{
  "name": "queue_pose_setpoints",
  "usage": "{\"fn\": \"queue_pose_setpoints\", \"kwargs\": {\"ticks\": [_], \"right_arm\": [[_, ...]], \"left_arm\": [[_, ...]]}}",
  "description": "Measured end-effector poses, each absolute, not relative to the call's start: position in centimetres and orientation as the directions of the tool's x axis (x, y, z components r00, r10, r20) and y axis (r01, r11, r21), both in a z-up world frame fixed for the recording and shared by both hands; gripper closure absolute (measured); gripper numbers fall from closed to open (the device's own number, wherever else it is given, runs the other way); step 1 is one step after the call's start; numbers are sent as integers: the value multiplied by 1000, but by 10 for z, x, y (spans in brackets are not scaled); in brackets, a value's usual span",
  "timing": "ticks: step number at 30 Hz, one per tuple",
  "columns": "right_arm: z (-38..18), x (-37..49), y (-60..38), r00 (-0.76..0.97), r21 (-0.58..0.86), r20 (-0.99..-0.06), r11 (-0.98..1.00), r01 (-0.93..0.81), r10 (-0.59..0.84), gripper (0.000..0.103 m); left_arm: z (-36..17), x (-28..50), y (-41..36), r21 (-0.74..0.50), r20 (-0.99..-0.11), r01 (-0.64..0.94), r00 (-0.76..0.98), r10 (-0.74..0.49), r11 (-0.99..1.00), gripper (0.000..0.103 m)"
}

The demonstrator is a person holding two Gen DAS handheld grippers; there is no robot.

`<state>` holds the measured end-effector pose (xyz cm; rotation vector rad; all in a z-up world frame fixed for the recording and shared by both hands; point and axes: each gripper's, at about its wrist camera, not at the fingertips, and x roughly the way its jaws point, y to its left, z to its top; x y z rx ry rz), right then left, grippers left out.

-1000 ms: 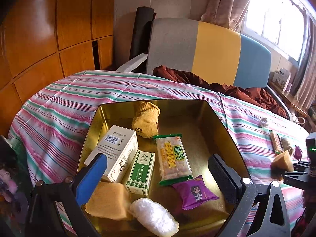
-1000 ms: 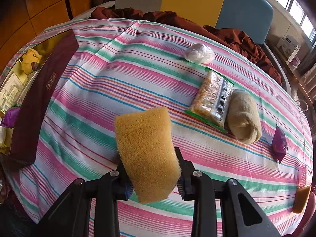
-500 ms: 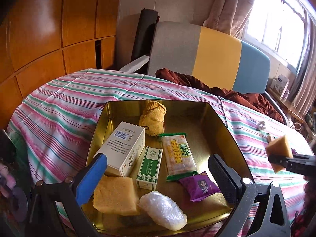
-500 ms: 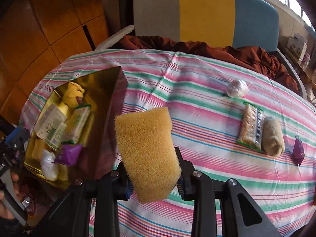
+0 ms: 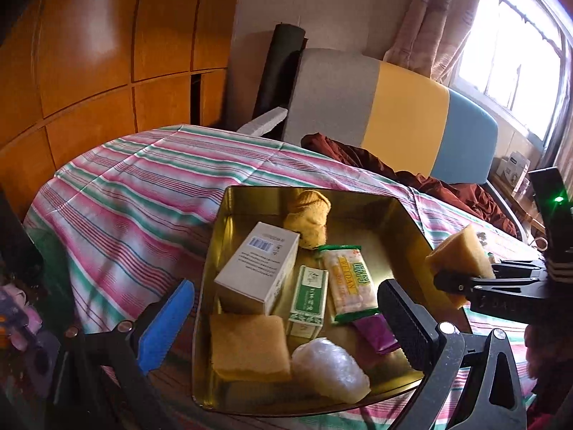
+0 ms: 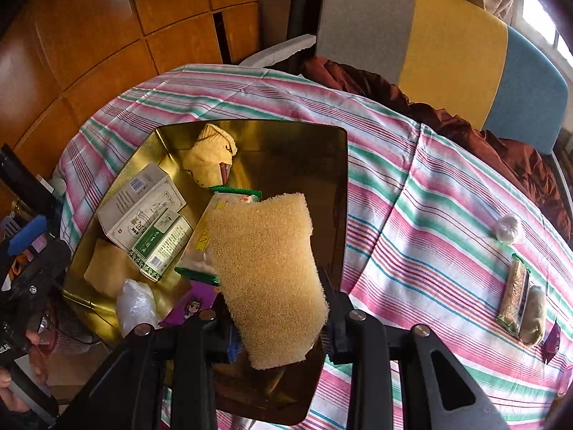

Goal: Organize objects
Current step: 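Carry the yellow sponge into the tray and open the right tool, then move both tools back toward the remaining items on the table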

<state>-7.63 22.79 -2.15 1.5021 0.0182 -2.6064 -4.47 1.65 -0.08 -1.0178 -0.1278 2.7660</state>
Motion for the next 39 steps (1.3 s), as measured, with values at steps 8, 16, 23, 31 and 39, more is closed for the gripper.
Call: {"fn": "queue_pose_setpoints", "kwargs": {"ticks": [8,16,23,31,39], "right_arm": [[-34,-87,216,-482,30,-872,-992,126,-87,60],[-29,-74,215,-504,40,-858,-991,130,-101,52],[-14,-55,230,-542,62,-833,-992,109,-112,47],[1,-35,271,-585,66,-807,-997,42,-78,27],[-8,-18,340,-565,48,-825,-994,-96,15,27]], "left_arm": [[-11,-44,5,-141,-654,-121,-734,184,-983,0],[-5,-42,11,-117,-647,-134,-741,178,-984,0],[3,-36,21,-92,-635,-158,-752,180,-983,0],[12,-30,39,-64,-628,-202,-753,197,-977,0],[26,-28,70,-48,-607,-295,-750,262,-954,0]]}}
